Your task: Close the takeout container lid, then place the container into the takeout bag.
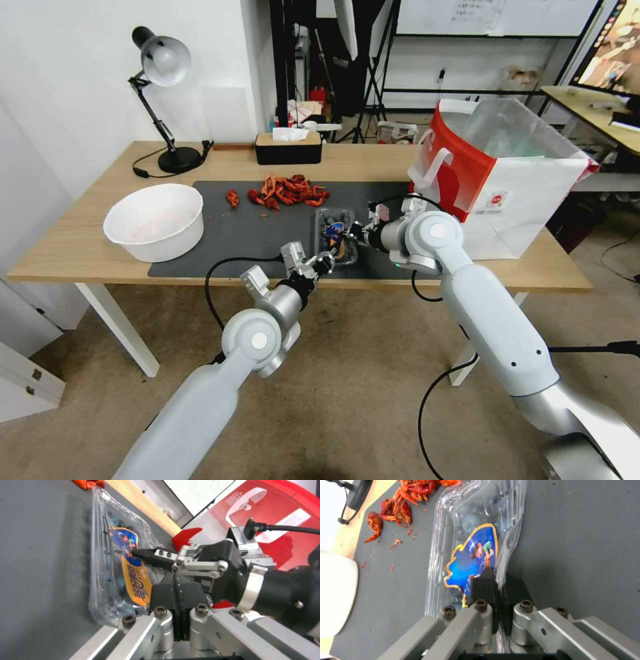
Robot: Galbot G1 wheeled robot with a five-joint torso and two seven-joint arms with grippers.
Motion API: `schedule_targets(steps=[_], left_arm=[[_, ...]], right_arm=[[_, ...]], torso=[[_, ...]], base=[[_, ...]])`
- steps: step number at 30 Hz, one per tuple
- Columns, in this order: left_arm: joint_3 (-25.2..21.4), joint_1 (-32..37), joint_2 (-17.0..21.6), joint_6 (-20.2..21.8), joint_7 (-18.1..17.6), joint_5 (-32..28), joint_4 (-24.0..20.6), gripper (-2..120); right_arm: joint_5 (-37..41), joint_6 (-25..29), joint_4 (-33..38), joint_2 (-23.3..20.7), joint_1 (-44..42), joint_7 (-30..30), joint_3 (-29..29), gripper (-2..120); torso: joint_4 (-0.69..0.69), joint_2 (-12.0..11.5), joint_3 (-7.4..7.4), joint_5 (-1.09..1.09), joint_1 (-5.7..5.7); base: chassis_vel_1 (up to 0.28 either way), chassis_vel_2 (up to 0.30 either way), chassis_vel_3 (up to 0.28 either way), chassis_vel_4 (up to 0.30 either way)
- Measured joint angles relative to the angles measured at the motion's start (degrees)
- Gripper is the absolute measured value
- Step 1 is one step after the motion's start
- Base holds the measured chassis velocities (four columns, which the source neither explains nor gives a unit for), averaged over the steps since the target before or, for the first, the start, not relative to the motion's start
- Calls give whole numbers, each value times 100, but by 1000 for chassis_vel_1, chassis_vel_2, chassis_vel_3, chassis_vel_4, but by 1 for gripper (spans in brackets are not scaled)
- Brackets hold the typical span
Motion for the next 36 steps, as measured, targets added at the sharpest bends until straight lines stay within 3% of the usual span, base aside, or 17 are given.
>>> schedule_targets(steps=[11, 16, 20, 23, 29, 36], left_arm=[[-627, 958, 511, -178, 312, 200, -490, 0], [-775, 1354, 570, -289, 432, 447, -638, 0], [-839, 1617, 606, -511, 593, 939, -685, 0], [-1074, 2103, 668, -977, 832, 1799, -762, 1], [-1341, 2419, 737, -1276, 937, 2134, -777, 17], [-1433, 2683, 712, -2088, 963, 3705, -475, 47]], right_arm=[[11, 1, 15, 41, 5, -54, 73, 0], [29, 2, 50, 44, -13, -101, 114, 0], [69, 2, 77, 52, -26, -144, 159, 0], [112, 6, 92, 100, -40, -450, 280, 0], [48, 19, 173, 127, -38, -840, 407, 0], [-489, 372, 458, 5, 104, -1606, 528, 0]], torso=[[1, 0, 0, 0, 0], [1, 0, 0, 0, 0], [1, 0, 0, -1, 0], [1, 0, 0, -1, 0], [2, 0, 0, 0, 0], [2, 0, 0, -1, 0]], base=[[0, 0, 0, 0], [0, 0, 0, 0], [0, 0, 0, 0], [0, 0, 0, 0], [0, 0, 0, 0], [0, 0, 0, 0]])
